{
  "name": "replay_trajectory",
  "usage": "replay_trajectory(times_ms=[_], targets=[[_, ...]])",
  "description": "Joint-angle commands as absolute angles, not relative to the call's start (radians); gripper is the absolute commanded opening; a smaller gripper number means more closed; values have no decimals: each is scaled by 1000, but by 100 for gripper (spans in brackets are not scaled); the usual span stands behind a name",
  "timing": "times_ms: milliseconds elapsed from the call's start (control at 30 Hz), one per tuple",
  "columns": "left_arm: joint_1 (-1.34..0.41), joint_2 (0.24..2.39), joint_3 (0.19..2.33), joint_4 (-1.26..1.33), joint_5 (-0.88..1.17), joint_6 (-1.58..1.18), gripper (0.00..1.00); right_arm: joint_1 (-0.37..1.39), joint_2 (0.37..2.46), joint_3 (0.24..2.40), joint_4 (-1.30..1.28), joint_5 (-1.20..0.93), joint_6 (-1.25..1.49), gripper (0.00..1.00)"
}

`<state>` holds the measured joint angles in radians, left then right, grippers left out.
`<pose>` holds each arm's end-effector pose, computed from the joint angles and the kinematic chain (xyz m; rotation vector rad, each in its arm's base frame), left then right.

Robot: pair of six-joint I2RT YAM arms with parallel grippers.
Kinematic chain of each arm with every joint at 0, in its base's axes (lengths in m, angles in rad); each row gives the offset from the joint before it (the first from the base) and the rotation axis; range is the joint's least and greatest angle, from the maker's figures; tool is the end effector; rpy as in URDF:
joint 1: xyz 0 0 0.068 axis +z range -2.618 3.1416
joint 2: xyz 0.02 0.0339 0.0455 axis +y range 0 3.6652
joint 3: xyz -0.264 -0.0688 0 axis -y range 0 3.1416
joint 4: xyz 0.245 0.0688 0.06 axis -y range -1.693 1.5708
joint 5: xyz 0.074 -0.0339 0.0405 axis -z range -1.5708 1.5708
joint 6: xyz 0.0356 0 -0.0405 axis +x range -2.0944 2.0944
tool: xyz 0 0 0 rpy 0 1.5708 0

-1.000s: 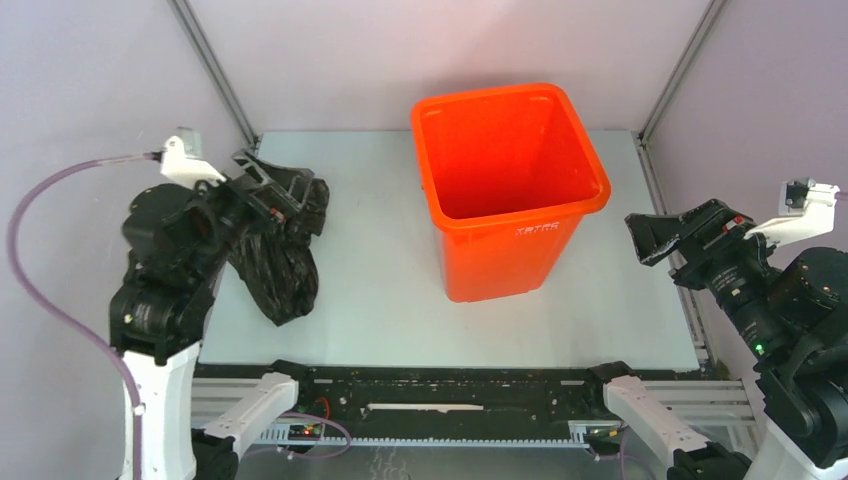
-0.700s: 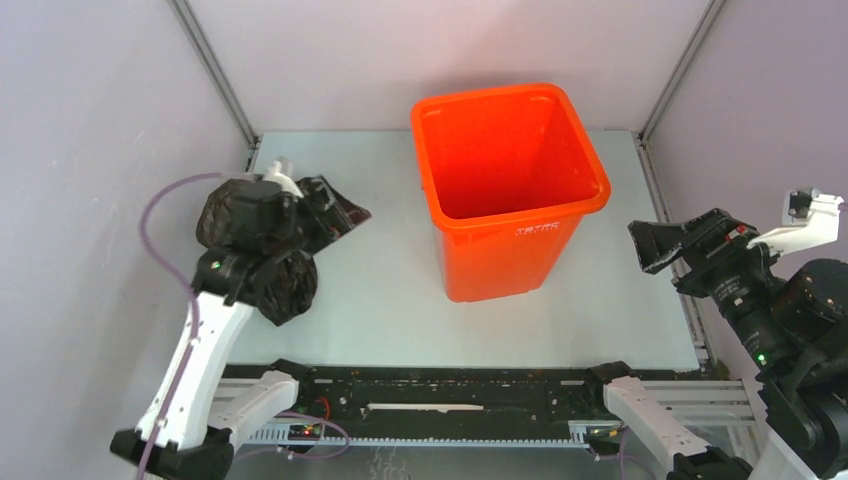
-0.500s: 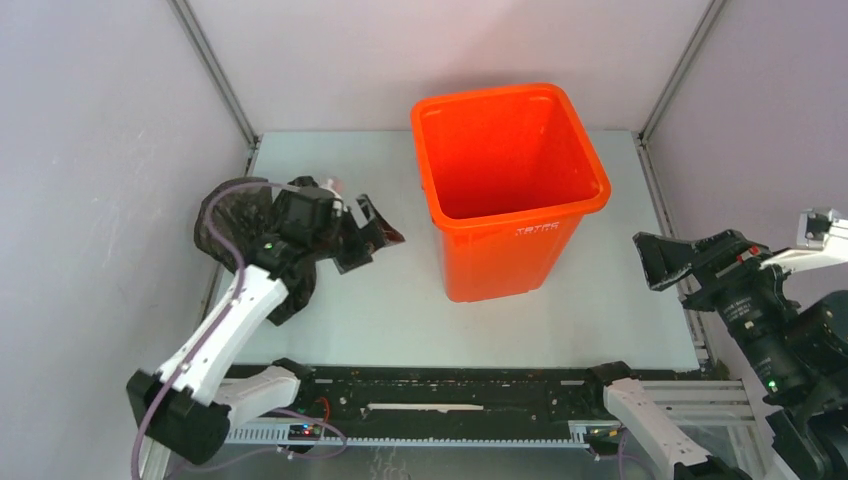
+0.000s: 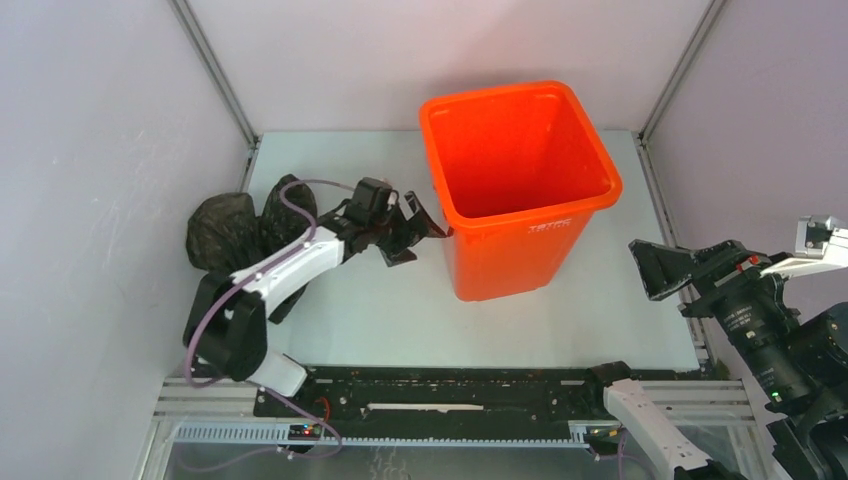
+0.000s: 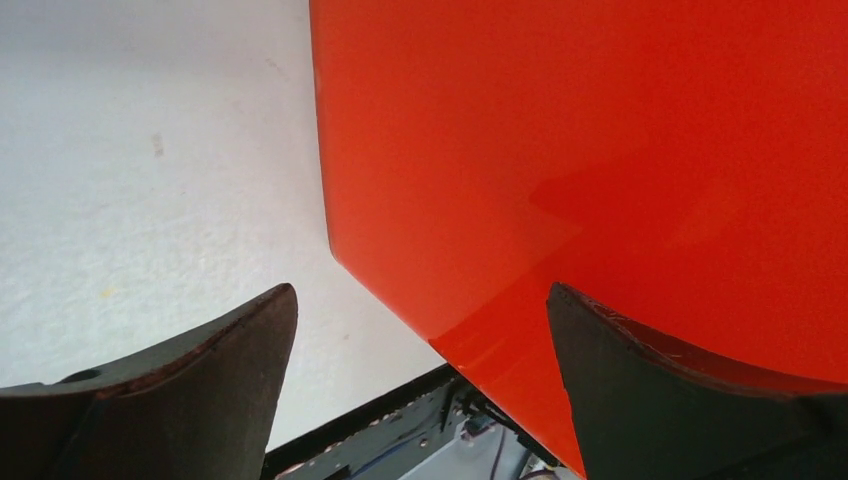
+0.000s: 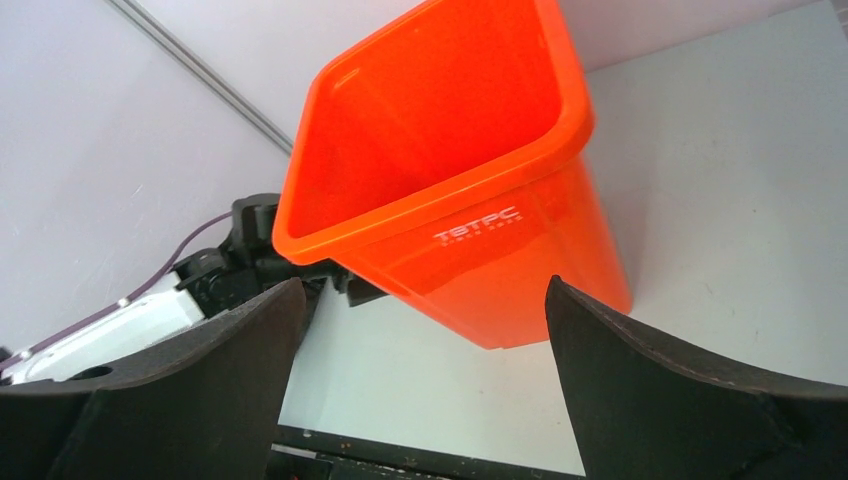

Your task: Put the trash bags into the trash bin

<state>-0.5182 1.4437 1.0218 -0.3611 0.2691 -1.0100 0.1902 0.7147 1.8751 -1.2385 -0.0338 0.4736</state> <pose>0.2658 -0.1625 0.2534 -0.4860 2.5312 -0.9915 -0.0272 -0.0040 0.5266 0.2107 1.6627 0.5318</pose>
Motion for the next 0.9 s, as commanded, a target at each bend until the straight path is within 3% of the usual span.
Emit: replay_trajectory(times_ms=[0, 267, 400, 600, 867], targets=[[-580, 1564, 1187, -192, 340, -1099, 100, 186, 691, 1878, -1232, -36, 474, 100], [-663, 1888, 1512, -110, 414, -1199, 100, 195, 703, 1899, -1251, -27, 474, 100], [-670, 1934, 1596, -154, 394, -1170, 100, 198, 714, 1898, -1254, -48, 481, 100], [-645, 1734, 1540, -504, 165, -836, 100, 199, 716, 1877, -1248, -62, 477, 100], [-440, 1306, 1215, -862, -360, -628, 95, 204, 719, 1811, -1201, -103, 463, 100]])
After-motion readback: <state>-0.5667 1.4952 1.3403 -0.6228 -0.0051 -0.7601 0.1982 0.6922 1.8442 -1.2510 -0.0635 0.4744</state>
